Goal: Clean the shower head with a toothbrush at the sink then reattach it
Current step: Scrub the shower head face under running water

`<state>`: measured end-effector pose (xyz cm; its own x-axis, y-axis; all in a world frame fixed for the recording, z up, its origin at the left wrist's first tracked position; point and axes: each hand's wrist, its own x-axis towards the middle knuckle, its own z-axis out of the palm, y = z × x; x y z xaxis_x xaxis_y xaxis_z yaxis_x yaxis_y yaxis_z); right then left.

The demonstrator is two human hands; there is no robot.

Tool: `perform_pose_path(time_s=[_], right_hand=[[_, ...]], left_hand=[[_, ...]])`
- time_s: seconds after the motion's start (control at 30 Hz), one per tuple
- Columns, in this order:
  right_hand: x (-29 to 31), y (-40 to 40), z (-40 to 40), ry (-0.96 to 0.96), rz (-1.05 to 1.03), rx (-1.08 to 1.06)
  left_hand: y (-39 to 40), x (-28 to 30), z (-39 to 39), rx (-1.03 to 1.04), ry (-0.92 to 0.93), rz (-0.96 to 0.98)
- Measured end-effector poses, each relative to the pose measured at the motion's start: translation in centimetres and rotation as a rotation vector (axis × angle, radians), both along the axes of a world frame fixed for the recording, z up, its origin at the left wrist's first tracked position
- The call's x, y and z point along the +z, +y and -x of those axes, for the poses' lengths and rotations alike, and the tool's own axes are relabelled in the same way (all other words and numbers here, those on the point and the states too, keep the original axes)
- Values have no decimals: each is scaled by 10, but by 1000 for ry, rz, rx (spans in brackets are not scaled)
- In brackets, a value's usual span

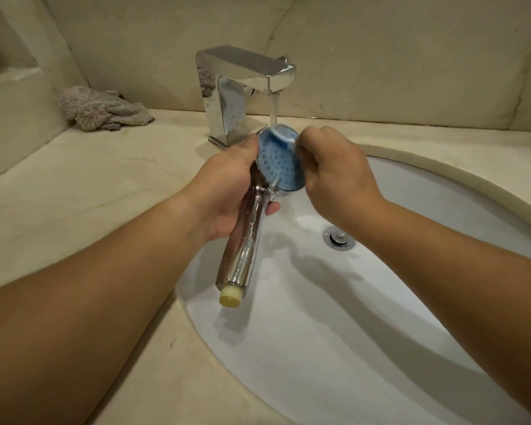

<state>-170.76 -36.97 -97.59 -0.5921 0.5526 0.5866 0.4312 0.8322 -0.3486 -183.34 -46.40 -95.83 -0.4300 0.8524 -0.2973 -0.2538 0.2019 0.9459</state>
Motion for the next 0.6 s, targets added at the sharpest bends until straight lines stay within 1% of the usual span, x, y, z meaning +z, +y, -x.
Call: perform_pose_path(time_s=[0.07,0.1,0.2,0.23,0.27,0.37,0.4,0.43,0.53,0.6], right_hand=[[-2,-7,2,-59,-79,88],[-3,-6,2,-80,-104,88],[-2,13,-2,-38,-51,-60],[-3,17,-5,-19,-47,-80],[-6,18,-7,-21,-67,-54],[-18,5,-8,-128,-188,177],[-20,3,-7,-160,-216,227],[-19,4,-6,-168,-227,234],[-15,18,-6,-38,-181,103],[-16,17,-9,-22,-180,89]], left_hand=[[0,-1,3,-7,-31,-8],[1,-2,5,-5,-46,-22],[2,-3,8,11,-61,-53],[2,-3,8,10,-57,-55],[1,-3,9,5,-53,-54],[1,-5,12,-5,-44,-54],[1,-5,14,-4,-41,-52],[1,-5,15,-3,-41,-49],[1,-4,15,0,-46,-51],[2,-4,15,5,-42,-42]])
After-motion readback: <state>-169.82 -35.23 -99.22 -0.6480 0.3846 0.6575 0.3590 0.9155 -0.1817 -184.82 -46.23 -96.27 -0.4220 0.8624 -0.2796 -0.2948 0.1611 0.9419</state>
